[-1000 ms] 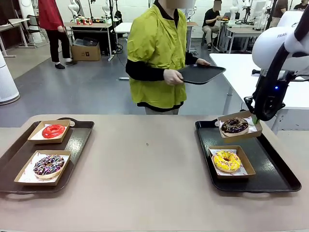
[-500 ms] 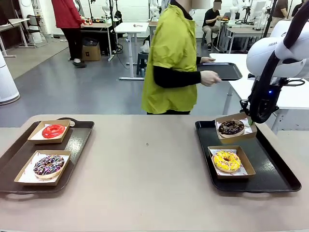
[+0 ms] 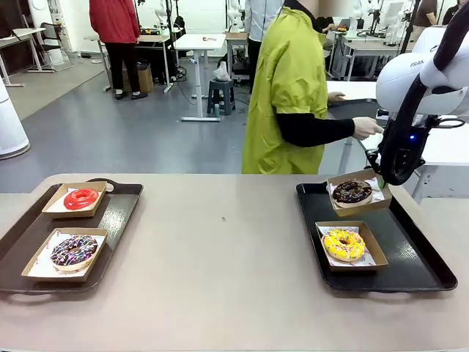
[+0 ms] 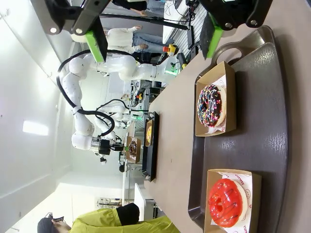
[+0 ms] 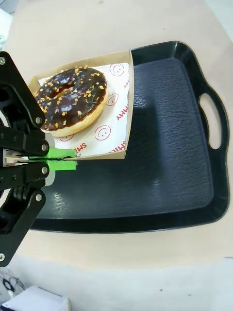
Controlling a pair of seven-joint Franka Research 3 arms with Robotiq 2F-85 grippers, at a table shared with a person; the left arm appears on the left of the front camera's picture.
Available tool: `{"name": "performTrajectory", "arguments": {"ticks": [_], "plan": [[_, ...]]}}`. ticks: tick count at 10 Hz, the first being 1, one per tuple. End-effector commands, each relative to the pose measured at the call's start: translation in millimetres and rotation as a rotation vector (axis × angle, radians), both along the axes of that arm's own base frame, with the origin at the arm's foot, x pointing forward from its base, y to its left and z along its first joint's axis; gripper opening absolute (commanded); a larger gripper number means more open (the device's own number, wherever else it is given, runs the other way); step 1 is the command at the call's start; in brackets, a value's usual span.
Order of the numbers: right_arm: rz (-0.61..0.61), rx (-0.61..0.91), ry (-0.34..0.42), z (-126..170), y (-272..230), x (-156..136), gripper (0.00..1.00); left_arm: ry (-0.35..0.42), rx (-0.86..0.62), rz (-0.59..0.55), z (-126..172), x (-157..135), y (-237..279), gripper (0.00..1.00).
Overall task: Individually package the donuts and arrange them on the tray.
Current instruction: Place the picked Paper togo box on the Handle tray.
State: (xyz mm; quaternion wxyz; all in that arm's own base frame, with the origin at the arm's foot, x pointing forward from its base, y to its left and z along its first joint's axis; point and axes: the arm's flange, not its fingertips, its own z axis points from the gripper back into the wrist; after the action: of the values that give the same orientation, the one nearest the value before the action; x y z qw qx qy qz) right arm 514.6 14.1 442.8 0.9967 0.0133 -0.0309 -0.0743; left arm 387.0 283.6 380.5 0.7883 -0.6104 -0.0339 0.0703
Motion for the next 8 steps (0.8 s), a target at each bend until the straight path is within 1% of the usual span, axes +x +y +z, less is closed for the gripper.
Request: {"name": "performTrajectory", "arguments": {"ticks": [1, 3, 5, 8], "plan": [[0.045, -0.003, -0.042, -8, -15, 23, 0.01, 0.004, 0.014, 0.001, 2, -5, -2, 1.0], [0.037, 0.023, -0.05, -19, -29, 44, 0.01, 0.004, 0.014, 0.001, 2, -5, -2, 1.0], [0.041, 0.041, 0.0, -40, -35, 61, 0.01, 0.004, 0.014, 0.001, 2, -5, -2, 1.0], [0.053, 0.06, 0.033, -66, -32, 78, 0.01, 0.004, 0.014, 0.001, 2, -5, -2, 1.0]]}}
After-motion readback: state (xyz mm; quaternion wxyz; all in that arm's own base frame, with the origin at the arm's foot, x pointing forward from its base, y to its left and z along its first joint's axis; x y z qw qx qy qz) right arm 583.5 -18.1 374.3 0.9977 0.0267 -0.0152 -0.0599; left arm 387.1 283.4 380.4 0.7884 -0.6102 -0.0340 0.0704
